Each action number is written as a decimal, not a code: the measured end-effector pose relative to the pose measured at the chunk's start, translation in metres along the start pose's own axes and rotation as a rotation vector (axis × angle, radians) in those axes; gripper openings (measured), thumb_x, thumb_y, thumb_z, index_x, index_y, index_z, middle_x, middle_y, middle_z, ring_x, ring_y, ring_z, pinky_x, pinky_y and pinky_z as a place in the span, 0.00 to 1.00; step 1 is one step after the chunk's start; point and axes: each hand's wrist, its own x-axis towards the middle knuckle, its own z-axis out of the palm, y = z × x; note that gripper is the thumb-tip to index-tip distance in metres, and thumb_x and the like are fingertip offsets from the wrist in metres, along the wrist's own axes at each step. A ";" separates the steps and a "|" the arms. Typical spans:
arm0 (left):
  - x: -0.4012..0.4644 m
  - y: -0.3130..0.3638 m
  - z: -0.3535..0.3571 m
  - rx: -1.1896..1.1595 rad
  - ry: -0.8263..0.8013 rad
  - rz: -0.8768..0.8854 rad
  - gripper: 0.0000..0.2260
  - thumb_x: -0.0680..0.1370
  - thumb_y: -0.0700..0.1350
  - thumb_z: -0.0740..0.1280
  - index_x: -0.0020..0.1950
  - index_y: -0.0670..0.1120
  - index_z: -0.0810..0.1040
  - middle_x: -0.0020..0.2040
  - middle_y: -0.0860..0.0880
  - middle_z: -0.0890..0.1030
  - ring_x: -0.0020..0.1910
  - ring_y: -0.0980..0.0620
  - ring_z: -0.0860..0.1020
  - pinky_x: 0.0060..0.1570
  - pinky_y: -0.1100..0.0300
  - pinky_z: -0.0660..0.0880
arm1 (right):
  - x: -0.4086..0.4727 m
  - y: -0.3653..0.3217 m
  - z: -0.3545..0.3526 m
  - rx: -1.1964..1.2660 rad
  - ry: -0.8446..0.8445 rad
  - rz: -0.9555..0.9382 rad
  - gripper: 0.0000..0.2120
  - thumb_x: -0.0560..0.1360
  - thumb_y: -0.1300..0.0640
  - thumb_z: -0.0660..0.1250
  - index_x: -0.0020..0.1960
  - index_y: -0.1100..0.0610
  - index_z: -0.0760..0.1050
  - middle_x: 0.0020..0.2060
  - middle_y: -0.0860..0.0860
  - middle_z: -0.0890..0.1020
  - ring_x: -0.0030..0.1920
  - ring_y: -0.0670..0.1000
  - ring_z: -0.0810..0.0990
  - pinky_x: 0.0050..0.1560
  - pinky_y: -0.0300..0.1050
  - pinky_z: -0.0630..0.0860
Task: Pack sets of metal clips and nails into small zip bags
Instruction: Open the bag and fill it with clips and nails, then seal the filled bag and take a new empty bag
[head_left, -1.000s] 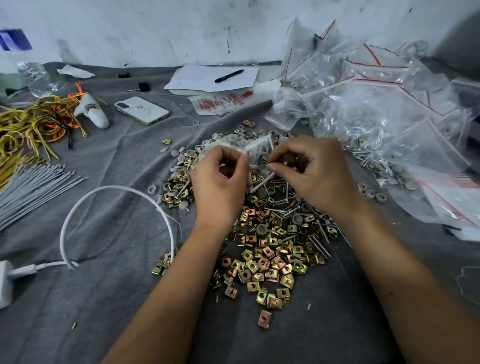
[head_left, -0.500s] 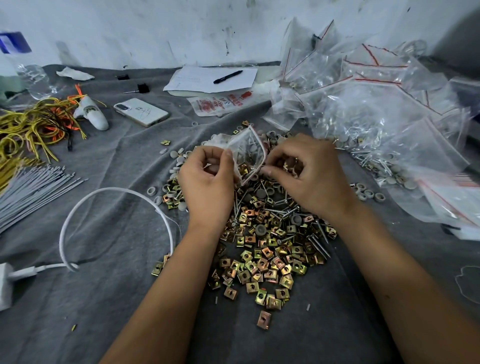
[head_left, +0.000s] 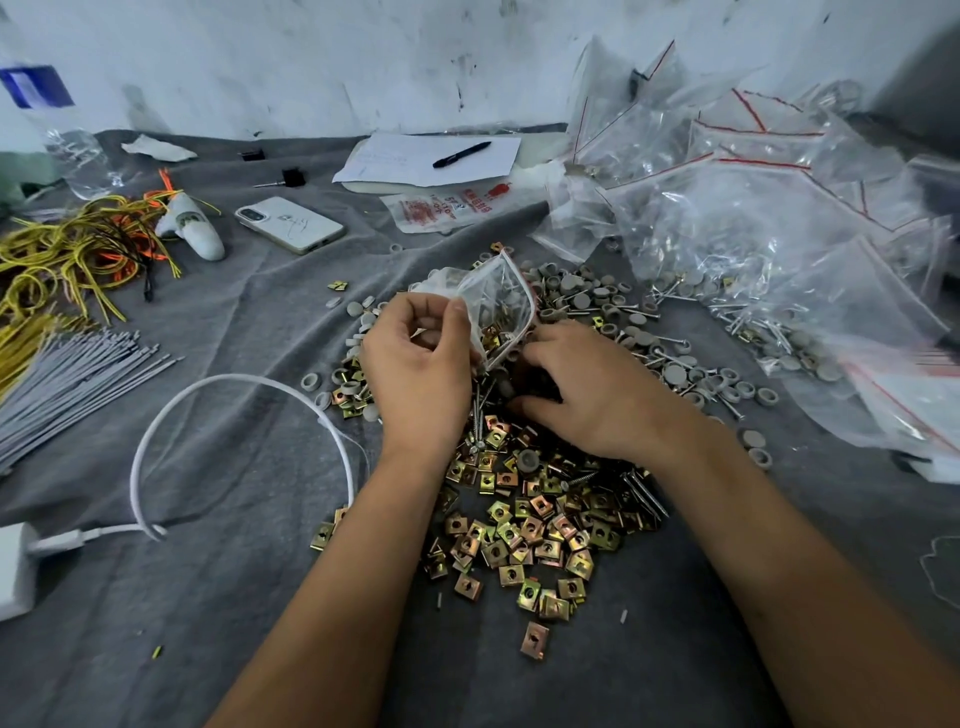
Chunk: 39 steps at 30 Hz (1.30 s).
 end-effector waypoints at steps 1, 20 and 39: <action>0.000 0.000 0.000 0.001 0.000 0.001 0.07 0.82 0.40 0.69 0.43 0.45 0.78 0.34 0.44 0.81 0.29 0.52 0.79 0.30 0.59 0.74 | 0.000 0.002 0.000 0.005 0.004 0.013 0.14 0.78 0.45 0.70 0.55 0.55 0.79 0.53 0.49 0.77 0.58 0.51 0.74 0.60 0.51 0.74; -0.004 0.000 0.003 0.111 -0.149 0.134 0.07 0.81 0.39 0.70 0.44 0.46 0.79 0.36 0.44 0.82 0.32 0.45 0.81 0.36 0.45 0.81 | -0.003 0.004 -0.005 0.471 0.650 0.003 0.10 0.77 0.62 0.73 0.58 0.58 0.84 0.49 0.49 0.86 0.49 0.43 0.84 0.51 0.40 0.82; -0.002 0.008 -0.006 -0.056 -0.255 0.145 0.17 0.83 0.55 0.60 0.50 0.41 0.78 0.44 0.46 0.81 0.43 0.46 0.80 0.42 0.47 0.77 | -0.008 0.027 -0.028 0.357 0.576 -0.079 0.10 0.69 0.52 0.80 0.42 0.57 0.84 0.60 0.53 0.80 0.63 0.56 0.71 0.63 0.48 0.69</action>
